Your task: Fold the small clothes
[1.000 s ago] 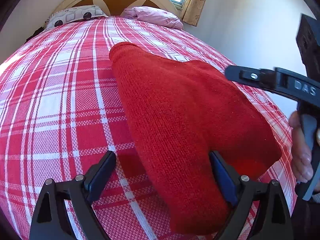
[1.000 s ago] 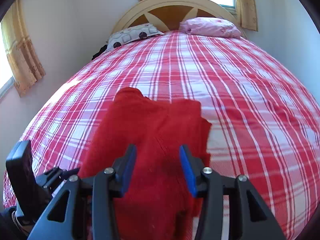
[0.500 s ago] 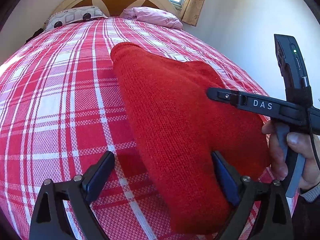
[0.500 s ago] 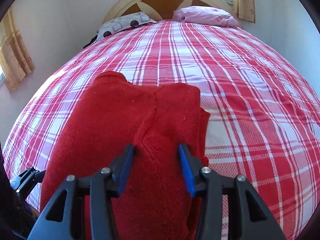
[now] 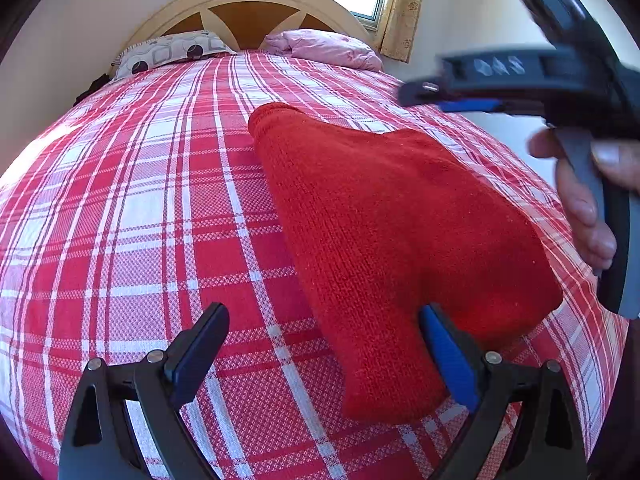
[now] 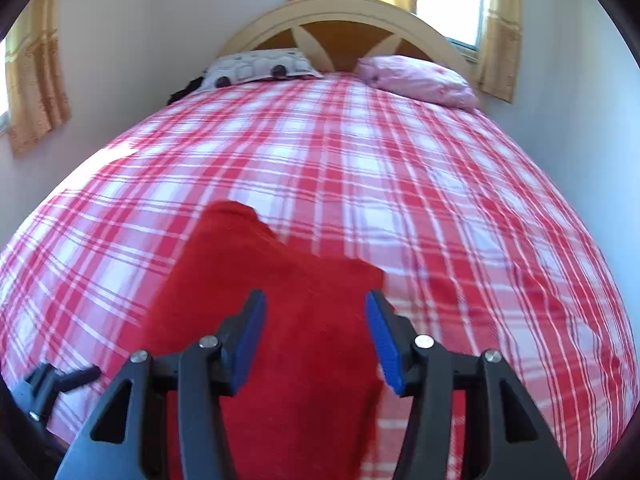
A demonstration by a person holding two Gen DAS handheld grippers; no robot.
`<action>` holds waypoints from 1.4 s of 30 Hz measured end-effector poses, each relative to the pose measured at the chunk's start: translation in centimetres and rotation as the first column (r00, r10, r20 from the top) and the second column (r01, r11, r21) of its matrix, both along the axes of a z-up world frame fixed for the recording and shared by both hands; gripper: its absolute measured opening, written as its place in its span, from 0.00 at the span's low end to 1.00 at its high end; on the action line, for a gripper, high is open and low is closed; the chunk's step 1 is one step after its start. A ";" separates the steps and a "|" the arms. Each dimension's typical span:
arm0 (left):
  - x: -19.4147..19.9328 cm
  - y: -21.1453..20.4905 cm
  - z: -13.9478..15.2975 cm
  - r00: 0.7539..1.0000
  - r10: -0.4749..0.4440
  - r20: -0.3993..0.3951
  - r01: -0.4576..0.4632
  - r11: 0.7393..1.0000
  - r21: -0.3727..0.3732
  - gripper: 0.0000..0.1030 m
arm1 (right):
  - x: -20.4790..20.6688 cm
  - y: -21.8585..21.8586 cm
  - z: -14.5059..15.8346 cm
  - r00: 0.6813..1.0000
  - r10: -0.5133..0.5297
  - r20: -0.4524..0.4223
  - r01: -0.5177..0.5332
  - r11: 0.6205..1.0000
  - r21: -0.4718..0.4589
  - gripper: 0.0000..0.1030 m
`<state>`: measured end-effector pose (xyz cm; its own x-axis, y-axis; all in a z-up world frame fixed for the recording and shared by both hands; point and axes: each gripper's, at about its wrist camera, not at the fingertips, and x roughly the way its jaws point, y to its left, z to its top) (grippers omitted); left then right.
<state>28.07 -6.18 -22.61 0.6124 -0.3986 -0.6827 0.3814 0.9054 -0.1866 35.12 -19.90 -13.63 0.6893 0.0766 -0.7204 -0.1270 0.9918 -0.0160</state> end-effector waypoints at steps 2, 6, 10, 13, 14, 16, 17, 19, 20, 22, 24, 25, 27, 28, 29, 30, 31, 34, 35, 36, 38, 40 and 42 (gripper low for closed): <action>0.0 0.1 0.0 1.000 0.001 -0.001 -0.001 1.000 -0.010 0.93 | 1.4 2.8 -0.7 0.995 0.091 -0.040 -0.091 0.996 -0.006 0.48; -0.6 1.5 0.7 0.998 0.042 0.038 -0.039 0.996 -0.077 0.93 | 4.4 6.7 -5.0 0.967 0.145 -0.208 -0.155 0.988 -0.029 0.24; -1.0 3.9 1.6 0.990 0.123 0.074 -0.106 0.975 -0.197 0.93 | 5.6 6.1 -7.3 0.972 0.094 -0.217 -0.111 0.992 -0.065 0.25; 0.2 4.1 1.0 0.989 0.147 0.008 -0.142 0.969 -0.203 0.93 | 4.6 4.2 -5.9 0.979 0.091 -0.182 -0.088 0.996 0.024 0.26; 0.5 4.1 0.8 0.989 0.149 -0.009 -0.147 0.968 -0.204 0.93 | 4.0 3.4 -5.3 0.984 0.078 -0.161 -0.074 0.997 0.032 0.26; 0.5 3.9 0.8 0.989 0.147 -0.010 -0.146 0.967 -0.211 0.93 | 3.2 1.6 -4.6 0.989 0.046 -0.144 -0.036 0.997 0.070 0.27; 0.5 3.6 1.0 0.990 0.143 -0.001 -0.140 0.969 -0.206 0.93 | 2.9 0.6 -4.8 0.989 0.021 -0.150 -0.008 0.996 0.088 0.27; 0.5 2.9 1.1 0.992 0.129 0.012 -0.125 0.975 -0.185 0.93 | 2.6 -1.7 -5.6 0.981 -0.047 -0.186 0.062 0.995 0.073 0.27; 0.5 2.6 1.0 0.993 0.117 0.011 -0.113 0.978 -0.173 0.93 | 2.7 -2.5 -6.2 0.978 -0.067 -0.199 0.082 0.994 0.066 0.27; 0.7 1.8 0.5 0.996 0.084 -0.003 -0.084 0.987 -0.138 0.93 | 2.3 -4.2 -7.4 0.976 -0.060 -0.209 0.087 0.989 0.119 0.27; 1.0 1.3 0.0 0.997 0.069 -0.027 -0.072 0.991 -0.111 0.93 | 2.0 -4.6 -7.4 0.983 -0.046 -0.180 0.071 0.988 0.136 0.27; 1.2 1.3 -0.1 0.997 0.066 -0.037 -0.070 0.991 -0.113 0.93 | 2.0 -4.5 -7.4 0.984 -0.045 -0.170 0.068 0.989 0.130 0.27; 1.2 1.6 -0.2 0.997 0.066 -0.048 -0.071 0.989 -0.129 0.93 | 1.8 -3.9 -7.4 0.987 -0.050 -0.153 0.066 0.992 0.103 0.27; 1.1 1.8 -0.2 0.996 0.069 -0.052 -0.075 0.988 -0.135 0.93 | 1.8 -4.0 -7.3 0.988 -0.049 -0.149 0.063 0.993 0.096 0.27; 1.0 1.9 -0.1 0.996 0.074 -0.050 -0.080 0.987 -0.138 0.93 | 1.6 -4.0 -7.2 0.988 -0.048 -0.146 0.063 0.993 0.101 0.27; 0.7 2.1 0.2 0.996 0.079 -0.040 -0.084 0.987 -0.139 0.93 | 1.3 -4.5 -7.0 0.989 -0.044 -0.140 0.061 0.991 0.120 0.28; 0.4 2.2 0.5 0.996 0.086 -0.025 -0.089 0.987 -0.137 0.93 | 0.9 -5.0 -6.8 0.991 -0.041 -0.126 0.059 0.987 0.148 0.30; -0.4 2.7 1.7 0.995 0.099 0.007 -0.097 0.985 -0.142 0.93 | -1.0 -7.1 -5.6 0.997 -0.052 -0.059 0.065 0.970 0.233 0.43; -0.5 3.0 2.1 0.994 0.107 0.014 -0.103 0.983 -0.152 0.93 | -1.5 -7.8 -5.3 0.997 -0.060 -0.044 0.070 0.964 0.255 0.46; -0.3 3.4 2.6 0.993 0.117 0.019 -0.112 0.981 -0.160 0.93 | -2.2 -8.8 -4.9 0.996 -0.082 -0.030 0.088 0.958 0.271 0.48; 0.5 3.6 3.3 0.992 0.126 0.021 -0.121 0.979 -0.164 0.93 | -2.8 -10.1 -4.5 0.992 -0.120 -0.023 0.122 0.950 0.287 0.64; 1.8 3.7 3.7 0.991 0.135 0.020 -0.130 0.978 -0.161 0.93 | -3.2 -11.7 -4.5 0.989 -0.142 -0.037 0.146 0.933 0.329 0.67; 3.1 3.4 3.7 0.991 0.131 0.014 -0.128 0.980 -0.152 0.93 | -3.2 -12.5 -4.9 0.987 -0.142 -0.073 0.159 0.916 0.367 0.67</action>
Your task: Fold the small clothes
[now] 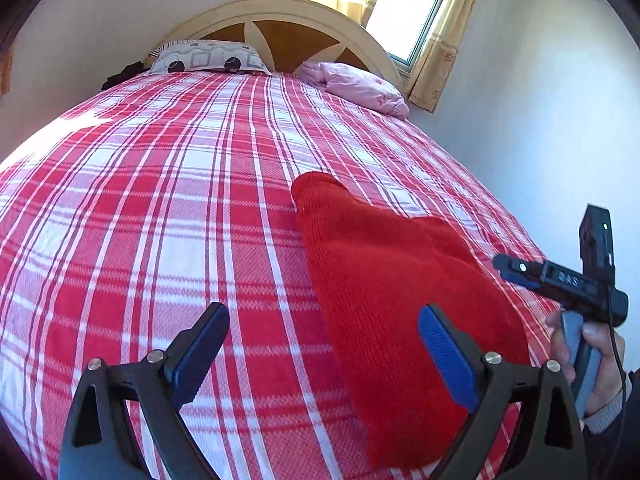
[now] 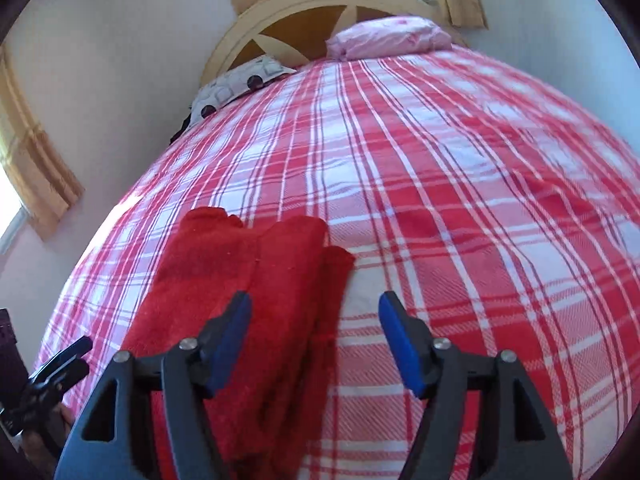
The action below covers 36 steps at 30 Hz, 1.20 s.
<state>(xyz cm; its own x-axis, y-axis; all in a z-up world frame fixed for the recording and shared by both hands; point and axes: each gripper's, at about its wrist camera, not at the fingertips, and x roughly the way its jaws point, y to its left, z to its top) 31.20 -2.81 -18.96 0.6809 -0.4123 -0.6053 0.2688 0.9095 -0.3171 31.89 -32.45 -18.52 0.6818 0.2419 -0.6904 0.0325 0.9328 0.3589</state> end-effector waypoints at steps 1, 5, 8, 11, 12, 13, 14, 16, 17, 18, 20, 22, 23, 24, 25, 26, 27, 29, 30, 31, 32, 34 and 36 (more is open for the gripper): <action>0.7 -0.2 -0.2 1.000 -0.006 -0.013 0.006 1.000 0.003 0.93 | 0.0 -0.3 -0.3 1.000 0.001 -0.014 -0.001 1.000 0.028 0.67; 3.3 -0.9 -1.7 0.996 -0.012 -0.087 0.011 1.000 -0.012 0.93 | 0.1 -0.5 -1.8 0.998 0.025 -0.060 -0.019 0.994 0.108 0.67; 4.1 -1.4 -2.3 0.994 -0.026 -0.106 0.023 0.999 -0.030 0.93 | 0.4 -0.5 -2.9 0.996 0.040 -0.082 -0.028 0.989 0.149 0.67; 4.4 -1.9 -2.5 0.995 -0.028 -0.097 0.026 0.999 -0.018 0.93 | 0.3 -0.6 -3.5 0.995 0.046 -0.088 -0.032 0.987 0.158 0.68; 4.4 -2.1 -2.6 0.996 -0.025 -0.091 0.024 1.000 -0.010 0.93 | 0.4 -0.5 -3.6 0.995 0.050 -0.088 -0.035 0.987 0.159 0.68; 4.5 -2.3 -2.7 0.996 -0.027 -0.086 0.027 1.000 -0.001 0.93 | 0.4 -0.5 -3.7 0.995 0.051 -0.087 -0.037 0.987 0.159 0.68; 4.4 -2.6 -2.7 0.996 -0.031 -0.079 0.032 0.999 0.006 0.93 | 0.4 -0.4 -3.8 0.995 0.052 -0.083 -0.038 0.987 0.159 0.68; 4.3 -3.0 -2.9 0.997 -0.042 -0.070 0.042 0.999 0.010 0.93 | 0.3 -0.3 -3.9 0.996 0.057 -0.074 -0.045 0.986 0.160 0.69; 4.3 -3.2 -2.9 0.996 -0.049 -0.068 0.050 0.999 0.011 0.93 | 0.3 -0.2 -4.0 0.996 0.062 -0.071 -0.050 0.986 0.159 0.68; 4.3 -3.5 -3.0 0.996 -0.063 -0.067 0.064 0.998 0.013 0.93 | 0.4 -0.1 -4.0 0.995 0.068 -0.068 -0.057 0.986 0.157 0.68; 4.3 -4.2 -3.1 0.994 -0.083 -0.066 0.085 0.996 0.040 0.93 | 0.5 0.1 -4.2 0.994 0.081 -0.068 -0.069 0.986 0.154 0.67; 4.3 -4.7 -3.2 0.993 -0.094 -0.065 0.098 0.993 0.070 0.93 | 0.6 0.3 -4.2 0.992 0.110 -0.061 -0.099 0.981 0.164 0.62; 4.3 -4.9 -3.3 0.993 -0.097 -0.069 0.103 0.992 0.078 0.93 | 0.6 0.5 -4.2 0.990 0.131 -0.057 -0.120 0.977 0.174 0.57; 4.4 -5.0 -3.4 0.992 -0.101 -0.074 0.107 0.991 0.083 0.93 | 0.7 0.6 -4.4 0.989 0.136 -0.058 -0.124 0.978 0.169 0.57; 4.5 -5.0 -3.5 0.991 -0.103 -0.080 0.110 0.990 0.084 0.93 | 0.8 0.7 -4.5 0.989 0.134 -0.060 -0.123 0.979 0.163 0.57; 4.6 -5.0 -3.6 0.991 -0.105 -0.084 0.112 0.990 0.082 0.93 | 0.9 0.7 -4.6 0.990 0.130 -0.061 -0.119 0.979 0.164 0.56; 4.6 -4.9 -3.7 0.990 -0.108 -0.088 0.114 0.991 0.076 0.93 | 0.9 0.5 -4.7 0.990 0.125 -0.060 -0.113 0.978 0.174 0.56; 4.5 -4.9 -3.8 0.989 -0.111 -0.095 0.118 0.991 0.069 0.93 | 1.1 0.1 -5.0 0.992 0.115 -0.060 -0.100 0.972 0.212 0.56; 4.5 -4.9 -3.9 0.989 -0.112 -0.097 0.118 0.991 0.066 0.93 | 1.1 -0.2 -5.2 0.992 0.110 -0.058 -0.094 0.968 0.235 0.56; 4.6 -4.9 -3.9 0.989 -0.113 -0.098 0.119 0.991 0.066 0.93 | 1.0 -0.5 -5.4 0.993 0.108 -0.055 -0.090 0.962 0.257 0.56; 4.6 -5.0 -4.0 0.988 -0.114 -0.100 0.121 0.990 0.068 0.93 | 1.0 -0.7 -5.6 0.993 0.108 -0.053 -0.090 0.959 0.269 0.56; 4.7 -5.1 -4.0 0.988 -0.117 -0.101 0.124 0.990 0.069 0.93 | 1.0 -0.5 -5.5 0.993 0.109 -0.054 -0.091 0.961 0.262 0.54; 4.9 -5.2 -4.0 0.987 -0.119 -0.104 0.127 0.989 0.073 0.93 | 1.0 -0.1 -5.3 0.992 0.112 -0.058 -0.094 0.965 0.244 0.50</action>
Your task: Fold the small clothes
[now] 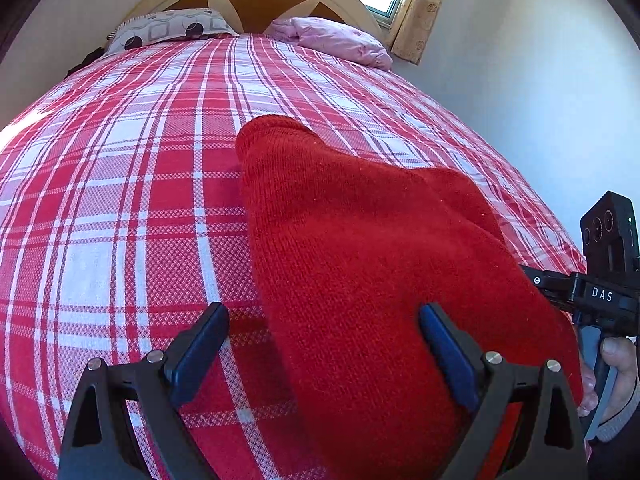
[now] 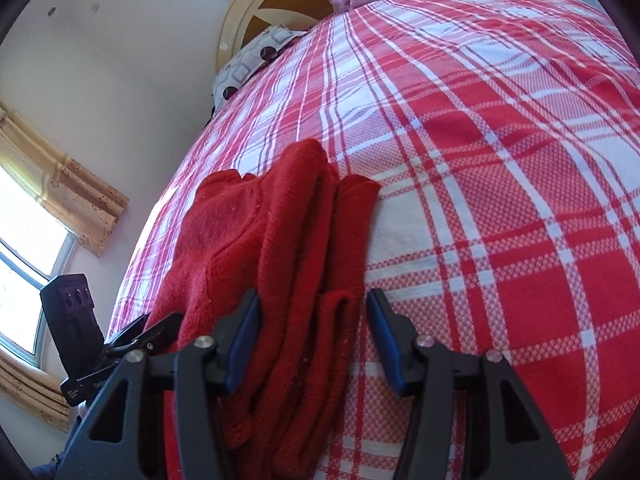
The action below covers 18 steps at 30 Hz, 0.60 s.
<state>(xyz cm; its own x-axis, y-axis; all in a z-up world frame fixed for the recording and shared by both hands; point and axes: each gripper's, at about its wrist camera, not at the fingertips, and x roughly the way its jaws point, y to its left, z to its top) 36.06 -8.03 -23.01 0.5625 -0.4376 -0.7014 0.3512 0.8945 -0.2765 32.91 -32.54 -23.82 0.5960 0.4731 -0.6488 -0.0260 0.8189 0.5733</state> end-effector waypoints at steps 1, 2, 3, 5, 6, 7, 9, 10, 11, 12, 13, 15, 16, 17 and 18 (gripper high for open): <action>0.0 -0.1 0.0 1.000 0.000 -0.001 0.000 1.000 0.001 0.93 | 0.1 0.2 0.1 1.000 0.004 0.000 -0.004 1.000 -0.003 0.48; 0.1 -0.1 0.0 1.000 0.000 -0.001 0.000 1.000 0.003 0.93 | 0.2 0.3 0.1 1.000 0.004 0.000 -0.004 1.000 -0.004 0.48; 0.1 -0.2 -0.1 1.000 -0.001 -0.001 0.001 1.000 0.005 0.93 | 0.2 0.3 0.0 1.000 0.003 0.002 -0.003 1.000 -0.006 0.48; 0.2 -0.1 -0.1 1.000 -0.003 -0.004 0.003 1.000 -0.002 0.93 | 0.4 0.6 0.0 1.000 0.003 0.008 -0.003 1.000 -0.017 0.48; 0.2 0.0 -0.2 1.000 -0.007 -0.007 0.007 1.000 -0.012 0.93 | 0.3 0.6 0.0 1.000 0.002 0.008 -0.002 1.000 -0.023 0.48; 0.3 0.1 -0.2 1.000 -0.009 -0.010 0.009 1.000 -0.023 0.93 | 0.2 0.7 0.0 1.000 0.002 0.010 -0.002 1.000 -0.028 0.46; 0.1 0.3 -0.1 1.000 -0.014 -0.005 0.014 0.999 -0.033 0.93 | -0.2 1.0 0.3 0.999 0.019 0.029 -0.018 1.000 -0.026 0.36; 0.1 0.3 -0.1 1.000 -0.017 -0.003 0.017 0.999 -0.037 0.93 | -0.4 1.1 0.3 0.999 0.024 0.039 -0.023 0.999 -0.035 0.35; 0.0 0.3 -0.1 1.000 -0.017 -0.002 0.017 0.999 -0.042 0.93 | -0.5 1.1 0.2 0.999 0.026 0.044 -0.025 0.999 -0.039 0.35; 0.0 0.4 0.0 1.000 -0.021 0.000 0.021 0.998 -0.052 0.93 | -0.4 1.0 0.0 0.999 0.024 0.043 -0.023 0.999 -0.028 0.35; 0.0 0.5 0.0 1.000 -0.028 0.001 0.028 0.998 -0.062 0.91 | -0.3 0.7 -0.2 0.999 0.018 0.038 -0.018 1.000 -0.006 0.35; 0.0 0.5 0.0 0.999 -0.043 0.001 0.043 0.996 -0.079 0.85 | -0.1 0.4 -0.5 0.999 0.011 0.033 -0.011 1.000 0.016 0.37; -0.1 0.6 0.1 0.998 -0.058 0.001 0.058 0.994 -0.096 0.77 | -0.1 0.4 -0.6 0.999 0.010 0.033 -0.010 1.000 0.022 0.38; -0.1 0.6 0.1 0.997 -0.071 0.000 0.071 0.992 -0.107 0.76 | 0.0 0.2 -0.7 1.000 0.006 0.030 -0.007 0.999 0.037 0.38; -0.1 0.6 0.0 0.997 -0.071 0.001 0.071 0.991 -0.110 0.76 | 0.0 0.1 -0.8 1.000 0.004 0.025 -0.005 0.999 0.052 0.38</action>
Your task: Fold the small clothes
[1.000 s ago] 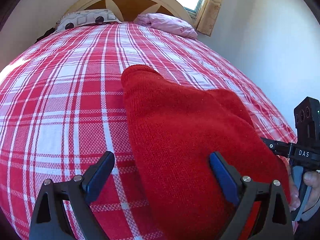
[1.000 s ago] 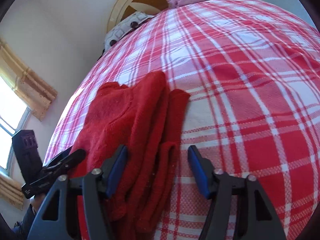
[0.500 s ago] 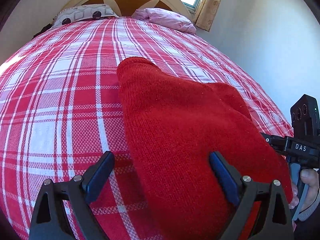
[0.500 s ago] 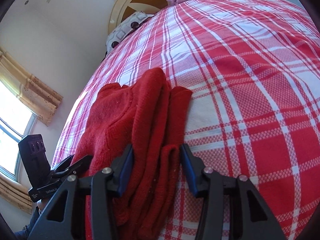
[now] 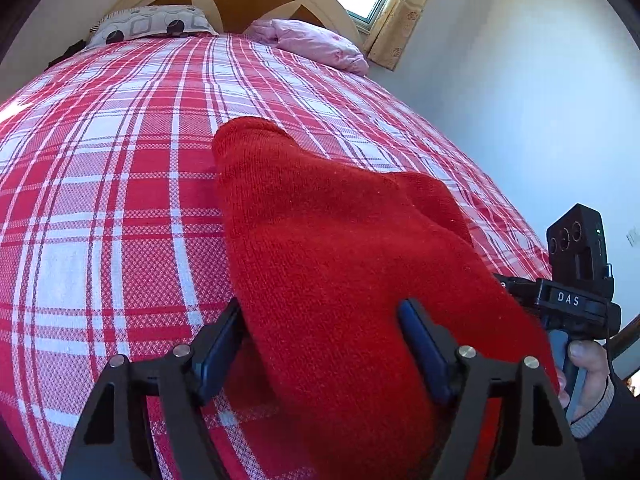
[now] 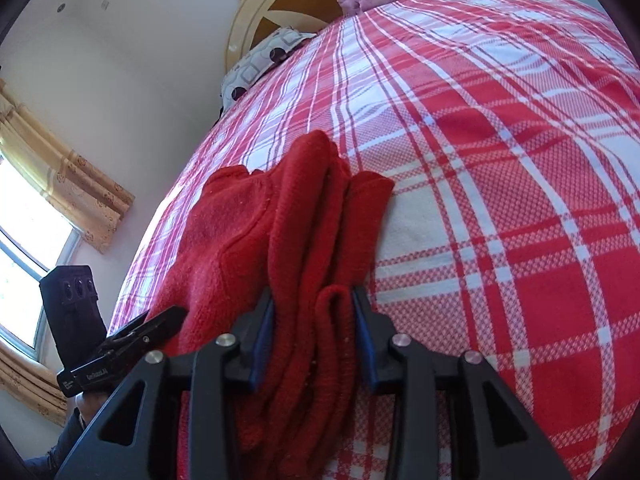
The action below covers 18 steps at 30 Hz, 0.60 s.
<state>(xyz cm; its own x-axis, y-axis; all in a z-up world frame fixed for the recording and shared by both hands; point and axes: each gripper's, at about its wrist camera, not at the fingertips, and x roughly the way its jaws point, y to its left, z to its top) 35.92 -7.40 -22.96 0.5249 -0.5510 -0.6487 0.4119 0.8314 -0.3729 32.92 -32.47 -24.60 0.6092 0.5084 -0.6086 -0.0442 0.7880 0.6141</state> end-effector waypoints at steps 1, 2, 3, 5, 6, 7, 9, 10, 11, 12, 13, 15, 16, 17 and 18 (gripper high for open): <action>0.1 0.0 0.0 1.000 0.000 -0.003 0.000 1.000 -0.002 0.76 | 0.0 -0.1 -0.1 1.000 -0.001 -0.001 0.001 1.000 0.013 0.38; 0.1 0.0 0.0 1.000 -0.001 -0.005 0.001 1.000 -0.003 0.76 | 0.0 -0.2 -0.1 1.000 0.001 -0.001 -0.001 1.000 0.014 0.37; 0.2 -0.1 -0.1 1.000 -0.003 -0.009 0.003 1.000 -0.002 0.76 | 0.0 -0.1 0.0 1.000 0.003 -0.001 -0.003 1.000 0.010 0.37; 0.3 -0.3 -0.1 1.000 -0.007 -0.017 0.007 1.000 0.000 0.76 | 0.1 -0.1 -0.1 1.000 0.006 -0.007 -0.006 1.000 0.018 0.38; 0.5 -0.3 -0.1 1.000 -0.007 -0.021 0.007 1.000 -0.001 0.76 | 0.2 -0.2 -0.2 1.000 0.008 -0.013 -0.008 1.000 0.030 0.38; 0.4 -0.4 -0.1 1.000 -0.007 -0.018 0.007 1.000 0.002 0.76 | 0.3 -0.4 -0.2 1.000 0.009 -0.016 -0.009 0.999 0.040 0.37; 0.2 -0.5 0.0 1.000 -0.008 -0.006 0.008 1.000 0.011 0.74 | 0.1 -0.2 0.0 1.000 0.009 -0.009 -0.008 1.000 0.019 0.35; 0.1 -0.5 0.1 1.000 -0.013 0.001 0.013 1.000 0.013 0.68 | 0.0 0.1 0.2 1.000 0.012 -0.003 -0.012 1.000 0.004 0.33; 0.0 -0.6 0.2 1.000 -0.020 0.011 0.019 1.000 0.019 0.63 | -0.1 0.0 0.2 1.000 0.012 -0.002 -0.012 1.000 0.007 0.32; -0.3 -0.7 0.3 0.999 -0.020 0.027 0.019 0.999 0.029 0.61 | -0.1 0.0 0.2 1.000 0.010 -0.003 -0.010 1.000 0.016 0.31; -0.5 -0.9 0.5 0.999 -0.020 0.041 0.018 0.999 0.039 0.57 | -0.1 -0.1 0.1 1.000 0.008 -0.004 -0.008 1.000 0.024 0.31; -1.0 -1.2 0.8 0.998 -0.019 0.067 0.015 0.998 0.058 0.50 | -0.3 -0.2 0.2 1.000 0.003 0.000 -0.003 1.000 0.028 0.29; -1.2 -1.2 1.0 0.997 -0.017 0.077 0.012 0.998 0.066 0.47 | -0.4 -0.1 0.5 1.000 0.001 0.008 -0.001 1.000 0.014 0.28; -1.5 -1.3 1.1 0.996 -0.015 0.086 0.008 0.997 0.075 0.45 | -0.6 0.0 0.7 1.000 -0.001 0.014 0.001 1.000 0.001 0.28; -1.6 -1.4 1.3 0.996 -0.011 0.093 0.004 0.996 0.085 0.44 | -0.8 0.1 0.9 1.000 -0.004 0.021 0.004 1.000 -0.008 0.28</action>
<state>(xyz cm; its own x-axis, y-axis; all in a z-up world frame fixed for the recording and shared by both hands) 34.31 -8.76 -21.65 0.5815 -0.5007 -0.6412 0.4480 0.8550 -0.2613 32.12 -32.36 -23.66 0.6237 0.5015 -0.5996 -0.0539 0.7928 0.6071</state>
